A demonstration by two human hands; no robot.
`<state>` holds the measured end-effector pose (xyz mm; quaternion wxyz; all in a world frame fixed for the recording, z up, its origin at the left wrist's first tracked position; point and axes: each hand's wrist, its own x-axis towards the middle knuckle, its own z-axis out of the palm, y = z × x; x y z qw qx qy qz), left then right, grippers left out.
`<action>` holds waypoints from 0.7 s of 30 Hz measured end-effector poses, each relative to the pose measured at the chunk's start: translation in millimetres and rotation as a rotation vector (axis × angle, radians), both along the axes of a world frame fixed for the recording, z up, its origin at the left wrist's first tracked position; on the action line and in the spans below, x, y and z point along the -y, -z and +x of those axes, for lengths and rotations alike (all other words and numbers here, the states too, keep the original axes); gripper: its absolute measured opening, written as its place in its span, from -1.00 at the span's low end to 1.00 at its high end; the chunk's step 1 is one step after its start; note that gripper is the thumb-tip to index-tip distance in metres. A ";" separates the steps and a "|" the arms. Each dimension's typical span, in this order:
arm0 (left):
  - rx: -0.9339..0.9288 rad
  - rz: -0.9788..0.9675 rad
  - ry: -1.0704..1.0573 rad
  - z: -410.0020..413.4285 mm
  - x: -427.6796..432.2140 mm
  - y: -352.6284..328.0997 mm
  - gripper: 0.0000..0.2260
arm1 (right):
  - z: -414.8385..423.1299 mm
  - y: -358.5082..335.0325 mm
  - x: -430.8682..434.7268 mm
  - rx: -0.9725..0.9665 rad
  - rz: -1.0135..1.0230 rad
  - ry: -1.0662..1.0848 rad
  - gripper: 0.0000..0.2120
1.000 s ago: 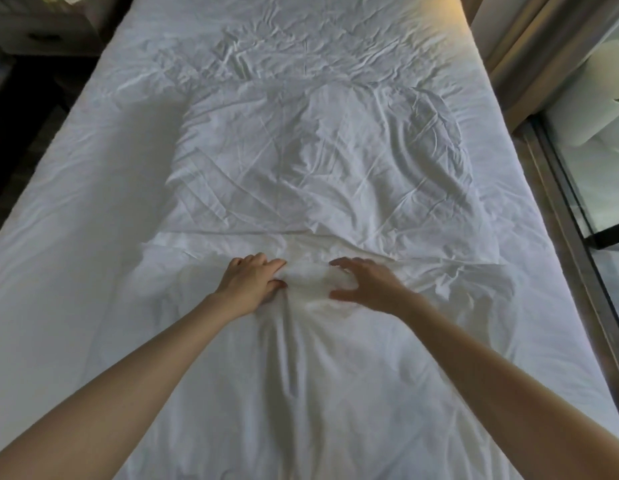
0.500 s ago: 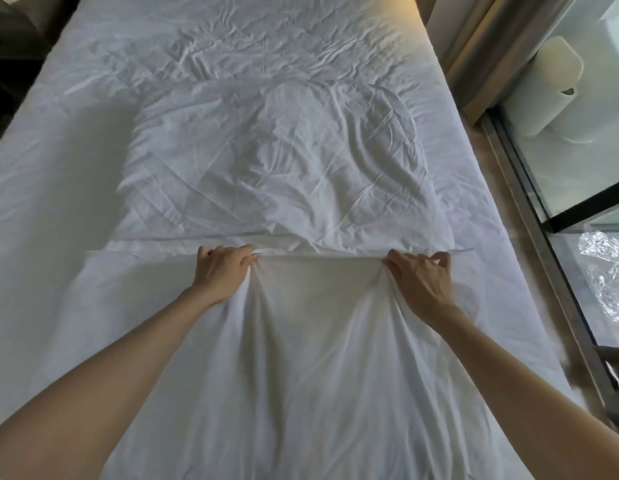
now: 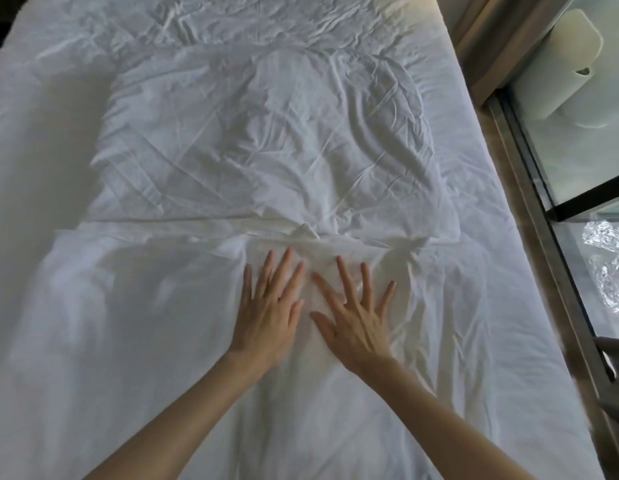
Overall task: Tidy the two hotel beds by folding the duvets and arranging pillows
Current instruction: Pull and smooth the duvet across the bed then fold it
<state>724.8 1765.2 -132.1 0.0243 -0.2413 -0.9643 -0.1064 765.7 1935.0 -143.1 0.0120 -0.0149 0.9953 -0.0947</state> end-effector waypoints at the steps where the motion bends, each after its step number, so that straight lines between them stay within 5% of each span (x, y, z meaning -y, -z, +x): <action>1: 0.058 -0.064 0.000 4.9 -0.6 12.9 -0.48 | 1.0 8.0 -4.2 0.031 0.028 -0.037 -0.39; 5: 0.210 -0.204 -0.024 -4.9 1.1 51.0 -0.39 | -15.6 27.3 -47.3 0.130 0.121 -0.034 -0.28; 8: 0.243 -0.235 -0.084 -15.8 -1.3 63.3 -0.37 | -28.6 31.9 -87.9 0.307 0.153 0.162 -0.17; 11: 0.343 -0.255 -0.123 -30.8 -2.4 68.7 -0.33 | -34.7 31.0 -122.8 0.481 0.072 0.380 -0.12; 15: 0.519 -0.313 -0.103 -46.2 -3.9 57.9 -0.31 | -44.1 25.3 -140.3 0.658 -0.001 0.416 -0.09; 21: 0.672 -0.267 -0.107 -54.5 -4.4 1.8 -0.45 | -26.1 4.9 -123.4 0.534 -0.027 0.287 -0.23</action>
